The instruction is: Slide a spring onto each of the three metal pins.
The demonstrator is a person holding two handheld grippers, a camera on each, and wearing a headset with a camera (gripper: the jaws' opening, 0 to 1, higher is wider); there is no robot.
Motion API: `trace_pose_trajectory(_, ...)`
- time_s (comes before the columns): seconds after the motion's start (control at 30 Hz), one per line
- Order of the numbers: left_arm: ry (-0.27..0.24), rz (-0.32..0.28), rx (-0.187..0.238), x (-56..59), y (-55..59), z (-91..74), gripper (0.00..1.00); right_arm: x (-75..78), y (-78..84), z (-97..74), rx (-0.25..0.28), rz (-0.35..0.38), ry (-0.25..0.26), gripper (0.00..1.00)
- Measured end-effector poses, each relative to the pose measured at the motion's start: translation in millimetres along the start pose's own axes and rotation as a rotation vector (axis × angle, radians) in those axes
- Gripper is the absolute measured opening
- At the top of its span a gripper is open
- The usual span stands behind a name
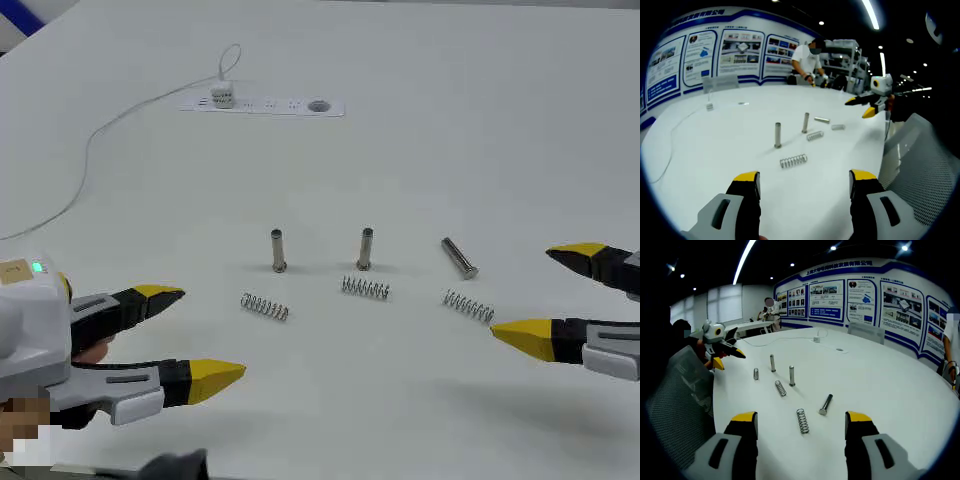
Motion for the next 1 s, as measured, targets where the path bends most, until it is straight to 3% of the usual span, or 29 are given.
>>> trace_pose_trajectory(1.0, 0.012, -0.004, 0.01, -0.2, 1.2, 0.9, 0.74, -4.8, 0.5, 2.3, -0.034, -0.005, -0.004, 0.71)
Point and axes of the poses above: the centre of the closed fingertips' face, and the gripper's own axes: z roughly forward along the fingers, x roughly to its right, y roughly out of its underside, the point moved 10 cm from there along -z, roughly backward along the fingers, and after that the axes turned 5 degrees about z, right-handed, at the moved point
